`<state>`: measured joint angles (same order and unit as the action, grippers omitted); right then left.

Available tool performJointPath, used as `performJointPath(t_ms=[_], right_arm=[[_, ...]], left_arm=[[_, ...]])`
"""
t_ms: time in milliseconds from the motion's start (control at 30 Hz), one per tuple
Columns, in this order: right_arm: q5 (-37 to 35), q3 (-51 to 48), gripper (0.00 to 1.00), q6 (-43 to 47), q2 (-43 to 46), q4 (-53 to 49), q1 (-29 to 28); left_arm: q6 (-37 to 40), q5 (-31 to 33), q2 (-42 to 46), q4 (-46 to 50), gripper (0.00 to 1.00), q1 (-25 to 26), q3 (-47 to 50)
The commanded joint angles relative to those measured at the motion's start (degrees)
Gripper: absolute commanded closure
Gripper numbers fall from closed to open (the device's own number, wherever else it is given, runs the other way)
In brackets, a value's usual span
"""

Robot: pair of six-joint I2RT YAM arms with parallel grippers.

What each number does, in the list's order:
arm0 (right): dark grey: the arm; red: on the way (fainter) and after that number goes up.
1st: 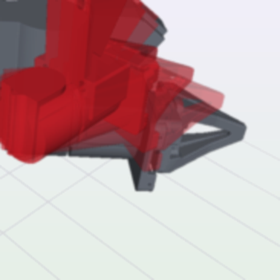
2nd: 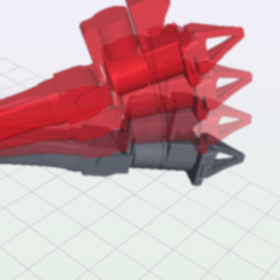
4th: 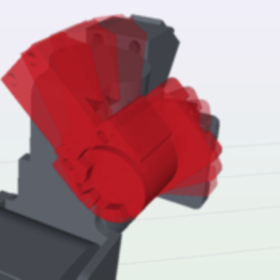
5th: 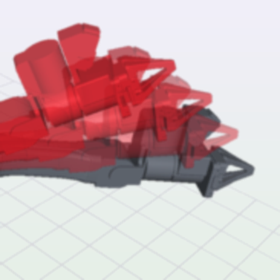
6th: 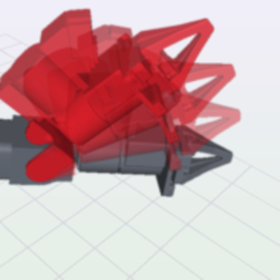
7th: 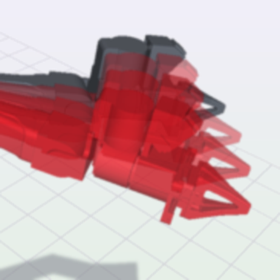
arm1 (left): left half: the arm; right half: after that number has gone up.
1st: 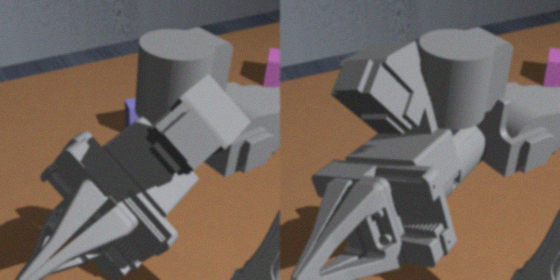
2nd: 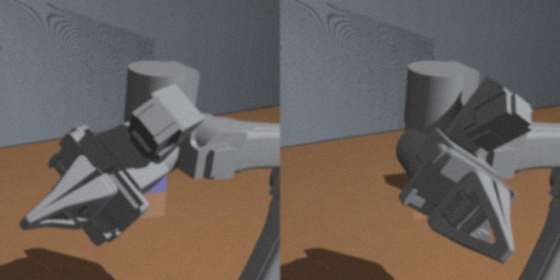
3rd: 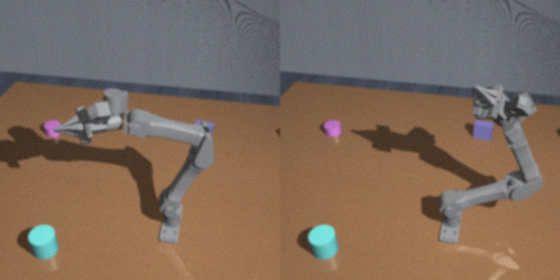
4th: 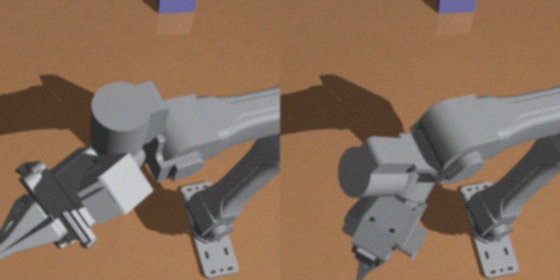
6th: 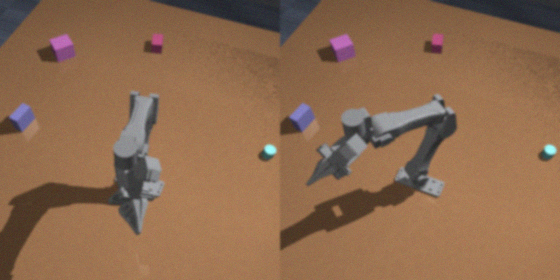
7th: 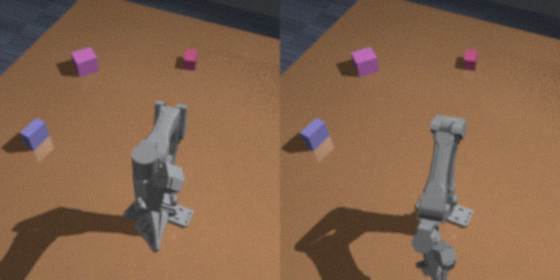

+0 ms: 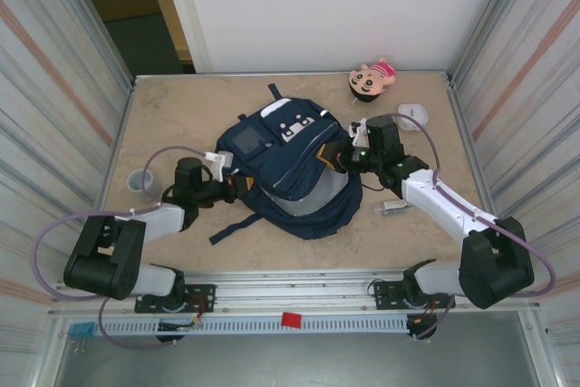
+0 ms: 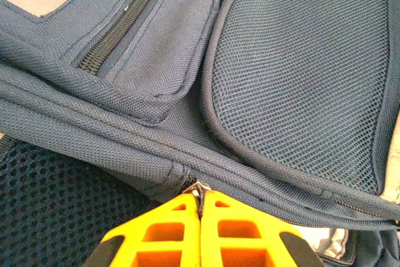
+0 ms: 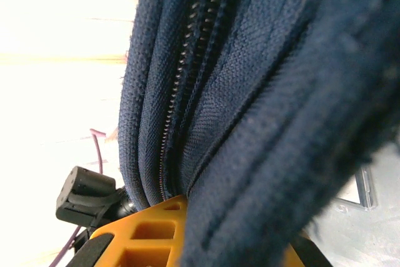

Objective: Pack books, pencil case, and school supplies into a backpack

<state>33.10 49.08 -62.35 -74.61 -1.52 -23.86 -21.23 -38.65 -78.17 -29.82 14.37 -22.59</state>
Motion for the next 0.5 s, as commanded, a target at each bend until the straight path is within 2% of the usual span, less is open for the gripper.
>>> performJointPath(t_ms=[0, 100, 200, 267, 467], right_arm=[[0.92, 1.97, 0.96, 0.21, -0.45, 2.97, 0.02], [1.02, 1.78, 0.96, 0.14, -0.49, 3.1, -0.02], [1.01, 1.72, 0.96, 0.13, -0.35, 3.03, 0.04], [1.0, 1.72, 0.96, 0.12, -0.35, 3.05, 0.04], [1.02, 1.55, 0.96, 0.21, -0.1, 2.93, 0.03]], left_arm=[[1.32, -1.95, 1.6, 1.7, 0.93, 1.08, 0.44], [1.42, -1.42, 0.67, 2.0, 0.84, 1.3, 0.37], [1.96, -0.67, -0.25, 1.96, 0.81, 1.7, 0.27], [2.86, -0.02, -1.0, 2.58, 0.82, 1.78, -0.12], [5.75, 1.49, -1.54, 5.17, 0.95, 1.98, -1.85]])
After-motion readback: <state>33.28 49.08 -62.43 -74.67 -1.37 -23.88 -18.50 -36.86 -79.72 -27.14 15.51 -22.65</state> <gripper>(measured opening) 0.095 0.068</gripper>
